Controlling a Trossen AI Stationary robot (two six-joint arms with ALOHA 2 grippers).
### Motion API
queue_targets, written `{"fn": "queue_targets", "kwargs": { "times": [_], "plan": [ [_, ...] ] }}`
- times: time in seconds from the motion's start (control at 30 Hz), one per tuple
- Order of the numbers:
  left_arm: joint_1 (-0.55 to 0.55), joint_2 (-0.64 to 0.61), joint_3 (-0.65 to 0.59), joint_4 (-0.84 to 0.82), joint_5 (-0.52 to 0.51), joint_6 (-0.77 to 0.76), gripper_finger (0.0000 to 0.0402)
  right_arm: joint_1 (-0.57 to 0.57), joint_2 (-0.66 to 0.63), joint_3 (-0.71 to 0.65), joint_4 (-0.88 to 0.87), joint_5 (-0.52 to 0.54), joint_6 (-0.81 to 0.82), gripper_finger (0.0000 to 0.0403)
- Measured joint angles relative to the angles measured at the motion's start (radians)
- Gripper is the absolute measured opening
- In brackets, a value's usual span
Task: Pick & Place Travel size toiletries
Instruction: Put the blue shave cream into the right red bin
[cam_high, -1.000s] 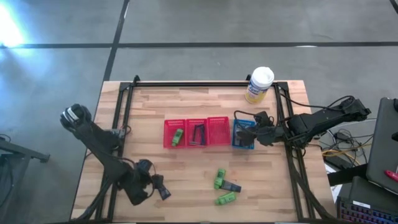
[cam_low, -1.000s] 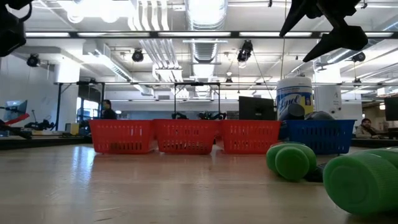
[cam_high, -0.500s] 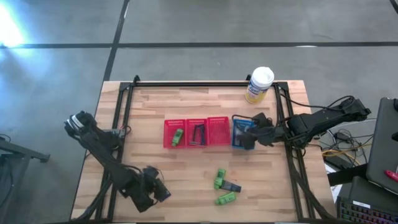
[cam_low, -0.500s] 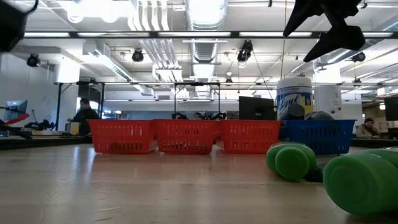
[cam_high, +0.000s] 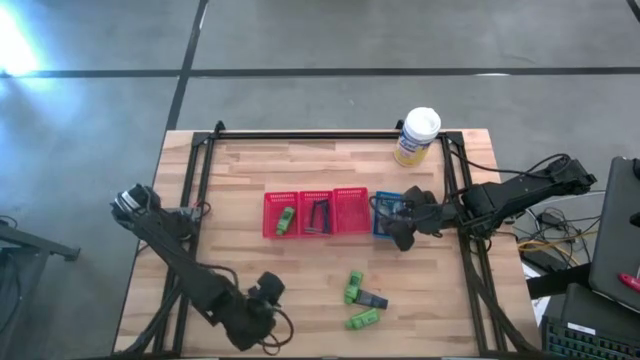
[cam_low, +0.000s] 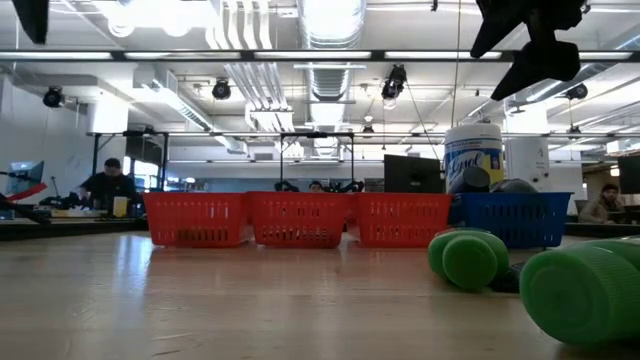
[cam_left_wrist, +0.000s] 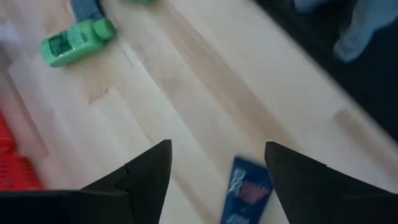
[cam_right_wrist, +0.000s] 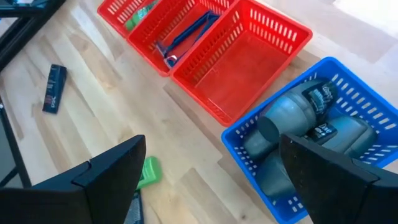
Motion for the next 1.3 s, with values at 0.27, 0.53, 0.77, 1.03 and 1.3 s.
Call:
{"fn": "queue_targets", "kwargs": {
  "times": [0.27,0.53,0.77,1.03,1.3],
  "plan": [
    [0.013,0.049,0.072,-0.250,-0.006,0.000,0.0261,-0.002,0.006,-0.001,-0.002,-0.014,0.047,0.0364],
    [0.016,0.045,0.070,-0.251,-0.034,-0.025,0.0261,-0.003,0.039,-0.004,-0.006,0.013,0.084,0.0364],
    [0.018,0.044,0.034,-0.261,0.018,-0.159,0.0262,-0.017,0.073,-0.005,-0.003,0.013,0.091,0.0364],
    [0.018,0.044,-0.041,-0.259,0.123,-0.024,0.0262,-0.035,0.080,-0.005,0.004,0.012,0.092,0.0364],
    [0.022,0.044,-0.130,-0.189,0.143,0.068,0.0262,-0.035,0.080,-0.005,0.005,0.012,0.110,0.0364]
  ]
}}
